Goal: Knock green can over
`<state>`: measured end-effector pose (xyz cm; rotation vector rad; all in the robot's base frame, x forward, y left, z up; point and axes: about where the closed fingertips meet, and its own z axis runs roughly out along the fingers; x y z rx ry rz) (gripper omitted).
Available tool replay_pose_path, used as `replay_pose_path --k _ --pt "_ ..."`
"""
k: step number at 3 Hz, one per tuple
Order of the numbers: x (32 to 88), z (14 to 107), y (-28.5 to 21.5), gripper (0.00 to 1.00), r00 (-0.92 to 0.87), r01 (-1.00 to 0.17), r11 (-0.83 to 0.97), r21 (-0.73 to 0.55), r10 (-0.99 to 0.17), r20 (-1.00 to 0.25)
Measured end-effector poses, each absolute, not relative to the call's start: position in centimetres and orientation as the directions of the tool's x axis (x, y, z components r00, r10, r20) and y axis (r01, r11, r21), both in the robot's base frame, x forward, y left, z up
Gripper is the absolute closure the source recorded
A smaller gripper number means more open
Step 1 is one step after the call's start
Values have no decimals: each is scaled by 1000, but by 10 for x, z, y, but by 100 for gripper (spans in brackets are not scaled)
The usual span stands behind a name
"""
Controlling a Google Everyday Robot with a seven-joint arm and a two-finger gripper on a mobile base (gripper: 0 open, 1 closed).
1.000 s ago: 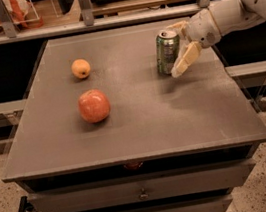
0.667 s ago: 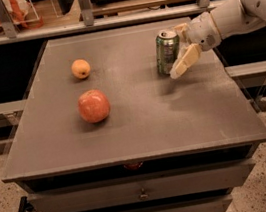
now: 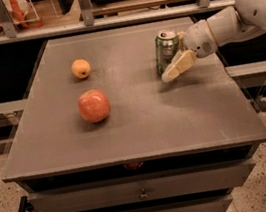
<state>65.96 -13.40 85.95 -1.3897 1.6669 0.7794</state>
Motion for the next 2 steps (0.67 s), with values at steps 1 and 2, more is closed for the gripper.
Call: replay_pose_path --k 1,2 --pt "659 857 -133 39 -73 -977 210 -31 -472 -878" --pt "658 860 -135 64 -68 -975 217 -40 -469 -880"
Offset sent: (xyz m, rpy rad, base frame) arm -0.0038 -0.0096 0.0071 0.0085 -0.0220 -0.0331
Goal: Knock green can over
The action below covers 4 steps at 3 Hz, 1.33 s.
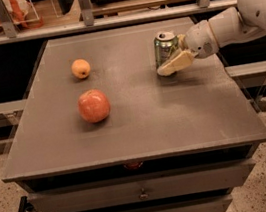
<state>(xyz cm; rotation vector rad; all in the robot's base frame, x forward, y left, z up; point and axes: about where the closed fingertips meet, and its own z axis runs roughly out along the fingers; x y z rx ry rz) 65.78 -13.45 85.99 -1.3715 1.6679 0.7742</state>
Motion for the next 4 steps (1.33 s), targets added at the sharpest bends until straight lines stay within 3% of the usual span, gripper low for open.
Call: replay_pose_path --k 1,2,4 --pt "660 872 -142 87 -24 -970 219 -104 -511 -859" --pt "663 893 -153 100 68 -955 191 -227 -604 -794" --pt "655 913 -165 100 348 -850 -85 -520 -831 -434"
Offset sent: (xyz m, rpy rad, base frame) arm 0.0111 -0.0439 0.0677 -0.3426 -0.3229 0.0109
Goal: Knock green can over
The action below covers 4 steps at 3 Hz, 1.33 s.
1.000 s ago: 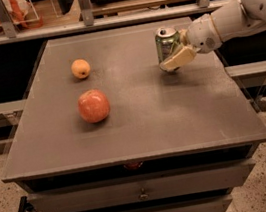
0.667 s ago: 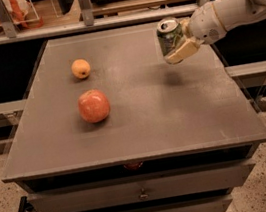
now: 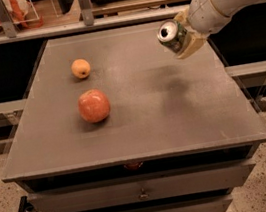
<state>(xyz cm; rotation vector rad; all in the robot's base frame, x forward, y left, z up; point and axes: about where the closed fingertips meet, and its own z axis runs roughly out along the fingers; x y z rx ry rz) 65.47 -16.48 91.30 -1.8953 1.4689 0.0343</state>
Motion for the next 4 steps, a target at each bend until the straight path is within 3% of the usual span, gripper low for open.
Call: replay_pose_path --k 1,2,4 --pt "641 909 -158 100 491 -766 -293 -572 -841 -227" --pt "627 899 -147 100 603 -680 -488 -547 -797 -39" --pt "614 876 -133 100 714 -553 -730 -401 -664 225"
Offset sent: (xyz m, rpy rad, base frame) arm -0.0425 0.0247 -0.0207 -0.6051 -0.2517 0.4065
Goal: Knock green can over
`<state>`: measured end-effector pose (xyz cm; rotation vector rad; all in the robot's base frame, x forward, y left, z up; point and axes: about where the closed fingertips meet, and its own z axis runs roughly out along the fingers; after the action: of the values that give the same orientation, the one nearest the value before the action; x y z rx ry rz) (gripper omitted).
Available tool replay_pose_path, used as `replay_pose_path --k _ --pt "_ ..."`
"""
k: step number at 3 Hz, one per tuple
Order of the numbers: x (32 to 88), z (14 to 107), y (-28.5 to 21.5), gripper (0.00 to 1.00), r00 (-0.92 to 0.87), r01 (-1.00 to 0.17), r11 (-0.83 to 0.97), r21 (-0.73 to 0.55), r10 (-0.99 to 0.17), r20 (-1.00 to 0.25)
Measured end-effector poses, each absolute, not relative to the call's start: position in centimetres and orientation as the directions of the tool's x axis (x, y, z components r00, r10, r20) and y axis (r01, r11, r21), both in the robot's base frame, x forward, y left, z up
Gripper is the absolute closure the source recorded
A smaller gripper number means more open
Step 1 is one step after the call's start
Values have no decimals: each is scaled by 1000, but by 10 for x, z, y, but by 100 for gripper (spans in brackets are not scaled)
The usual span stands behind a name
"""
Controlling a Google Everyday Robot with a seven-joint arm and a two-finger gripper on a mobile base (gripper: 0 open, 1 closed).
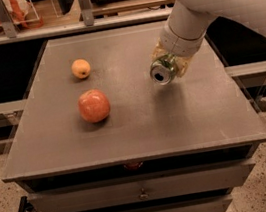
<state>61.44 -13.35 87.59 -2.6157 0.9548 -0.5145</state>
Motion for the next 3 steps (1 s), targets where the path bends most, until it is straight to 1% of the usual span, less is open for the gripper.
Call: replay_pose_path --k 1,2,3 --pt "616 868 -131 100 718 -518 -786 -338 -614 328" --pt "619 860 -128 84 719 -505 -816 -281 -578 387" --pt "619 850 -123 60 728 -497 -837 -231 -547 413"
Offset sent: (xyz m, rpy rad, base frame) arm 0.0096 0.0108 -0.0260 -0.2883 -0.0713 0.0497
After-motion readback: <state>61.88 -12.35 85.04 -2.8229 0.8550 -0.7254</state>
